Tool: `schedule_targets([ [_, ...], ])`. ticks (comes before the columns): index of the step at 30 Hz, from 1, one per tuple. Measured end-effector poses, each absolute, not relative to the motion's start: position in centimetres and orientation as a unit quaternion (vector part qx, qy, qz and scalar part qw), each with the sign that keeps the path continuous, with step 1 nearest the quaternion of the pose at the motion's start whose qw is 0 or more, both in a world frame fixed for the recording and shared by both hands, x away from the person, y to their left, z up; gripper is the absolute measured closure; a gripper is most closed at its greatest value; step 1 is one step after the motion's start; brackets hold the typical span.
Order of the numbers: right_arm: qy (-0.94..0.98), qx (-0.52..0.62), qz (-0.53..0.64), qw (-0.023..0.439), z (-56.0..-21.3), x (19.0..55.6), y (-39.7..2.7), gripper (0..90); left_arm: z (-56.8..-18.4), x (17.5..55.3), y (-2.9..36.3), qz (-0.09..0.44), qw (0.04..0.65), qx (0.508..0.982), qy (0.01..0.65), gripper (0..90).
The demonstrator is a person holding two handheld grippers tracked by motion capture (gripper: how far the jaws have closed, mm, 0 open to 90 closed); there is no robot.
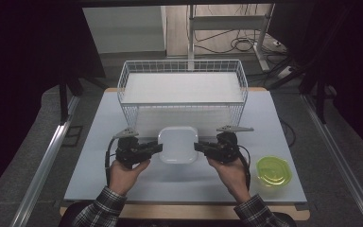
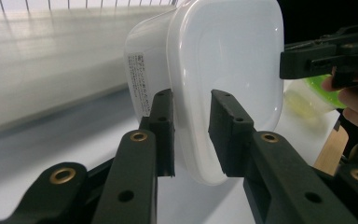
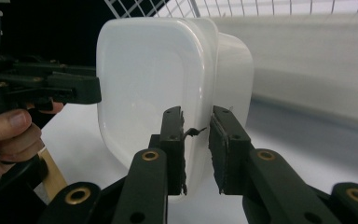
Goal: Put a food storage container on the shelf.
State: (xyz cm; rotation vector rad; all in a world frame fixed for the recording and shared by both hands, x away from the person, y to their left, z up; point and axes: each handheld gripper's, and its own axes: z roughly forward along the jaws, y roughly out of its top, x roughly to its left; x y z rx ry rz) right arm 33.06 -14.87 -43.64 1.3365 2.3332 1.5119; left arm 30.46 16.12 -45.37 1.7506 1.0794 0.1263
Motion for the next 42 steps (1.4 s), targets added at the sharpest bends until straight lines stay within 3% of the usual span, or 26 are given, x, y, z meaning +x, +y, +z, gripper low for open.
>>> schedule_targets([
  [10,0.755,0.421,0.500,0.057,-40.6,33.6,-14.8,75.9,-42.8,31.1,16.0,0.068,0.530,0.723,0.437,71.2],
  [42,0.741,0.398,0.534,0.082,-34.2,35.7,-14.4,75.9,-36.3,33.1,16.8,0.098,0.560,0.710,0.416,71.7],
])
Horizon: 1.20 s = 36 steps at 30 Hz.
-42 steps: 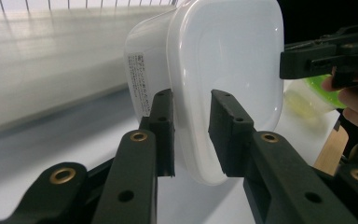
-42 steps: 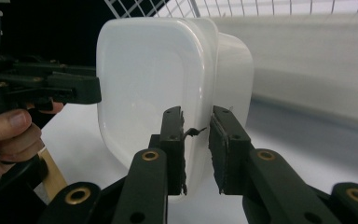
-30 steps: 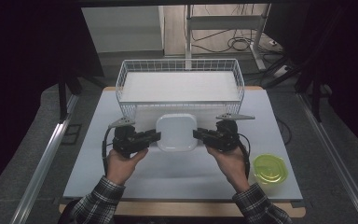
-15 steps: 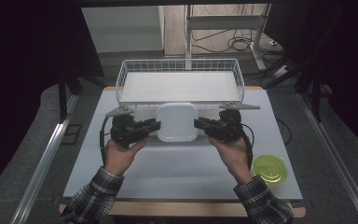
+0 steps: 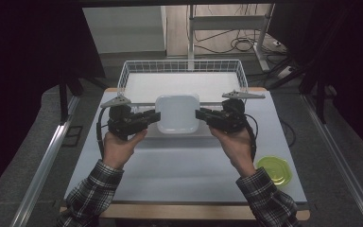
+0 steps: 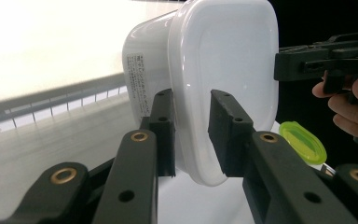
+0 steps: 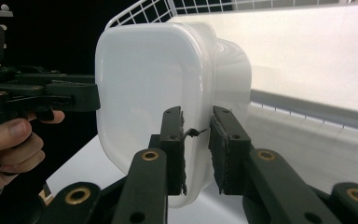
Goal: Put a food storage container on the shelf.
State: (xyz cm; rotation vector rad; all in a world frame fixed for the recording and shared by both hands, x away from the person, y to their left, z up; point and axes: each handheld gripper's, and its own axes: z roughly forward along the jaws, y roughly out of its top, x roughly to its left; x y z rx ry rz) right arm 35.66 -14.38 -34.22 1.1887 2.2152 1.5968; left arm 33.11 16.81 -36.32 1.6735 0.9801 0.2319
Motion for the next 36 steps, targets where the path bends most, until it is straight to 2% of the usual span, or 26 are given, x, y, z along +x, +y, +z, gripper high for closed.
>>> schedule_targets([
  [25,0.732,0.402,0.541,0.096,-31.2,38.6,-13.2,75.6,-33.3,36.1,17.5,0.109,0.560,0.702,0.426,72.2],
  [36,0.723,0.419,0.542,0.083,-30.9,40.6,-13.2,73.8,-32.7,38.2,17.4,0.099,0.557,0.704,0.431,71.0],
])
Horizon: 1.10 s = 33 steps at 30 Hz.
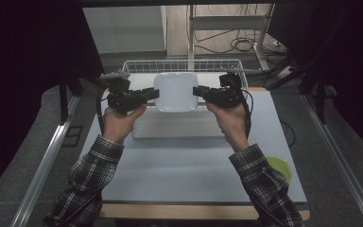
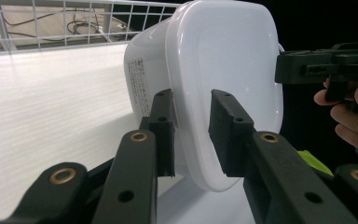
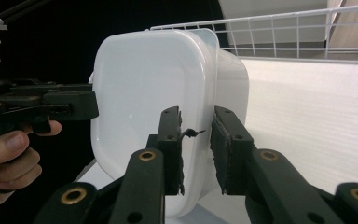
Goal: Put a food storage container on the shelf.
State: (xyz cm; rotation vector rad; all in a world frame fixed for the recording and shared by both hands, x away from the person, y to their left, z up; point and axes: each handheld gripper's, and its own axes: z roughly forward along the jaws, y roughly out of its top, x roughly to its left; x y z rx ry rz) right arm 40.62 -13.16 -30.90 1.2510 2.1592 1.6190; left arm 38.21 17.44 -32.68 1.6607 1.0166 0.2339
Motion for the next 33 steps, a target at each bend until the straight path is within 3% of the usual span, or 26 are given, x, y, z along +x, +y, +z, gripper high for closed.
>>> schedule_targets([
  [7,0.719,0.425,0.544,0.081,-30.6,41.6,-13.2,70.3,-32.2,39.5,17.2,0.096,0.555,0.708,0.426,66.8],
  [19,0.726,0.420,0.536,0.099,-30.7,43.5,-12.2,56.1,-32.5,41.5,16.9,0.100,0.556,0.710,0.421,53.8],
  [21,0.729,0.420,0.531,0.104,-30.7,43.8,-12.0,53.3,-32.4,41.6,16.7,0.119,0.551,0.713,0.417,49.0],
  [30,0.726,0.421,0.535,0.096,-31.3,45.0,-11.7,42.3,-32.3,42.5,16.3,0.142,0.537,0.717,0.422,42.6],
  [33,0.733,0.411,0.524,0.137,-31.3,45.1,-11.3,39.2,-32.4,42.8,16.2,0.149,0.532,0.718,0.423,41.2],
])
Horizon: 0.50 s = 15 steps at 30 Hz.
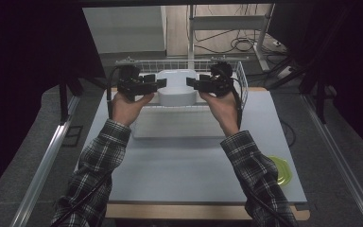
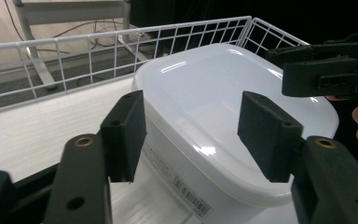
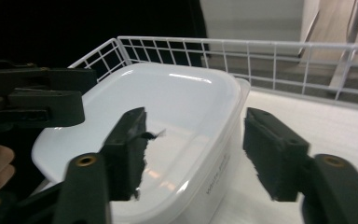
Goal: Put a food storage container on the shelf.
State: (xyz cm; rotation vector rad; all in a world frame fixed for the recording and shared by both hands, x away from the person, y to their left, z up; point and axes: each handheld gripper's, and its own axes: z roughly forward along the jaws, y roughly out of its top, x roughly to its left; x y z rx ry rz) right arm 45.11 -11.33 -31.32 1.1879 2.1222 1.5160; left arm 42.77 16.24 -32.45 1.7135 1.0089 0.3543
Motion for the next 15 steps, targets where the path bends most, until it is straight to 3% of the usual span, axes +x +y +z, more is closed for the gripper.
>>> schedule_targets([
  [9,0.739,0.387,0.530,0.149,-30.4,44.1,-11.1,41.8,-32.4,42.0,16.7,0.129,0.559,0.709,0.409,35.1],
  [15,0.749,0.364,0.530,0.162,-29.9,41.9,-11.9,52.4,-32.3,39.2,17.3,0.130,0.575,0.709,0.386,45.7],
])
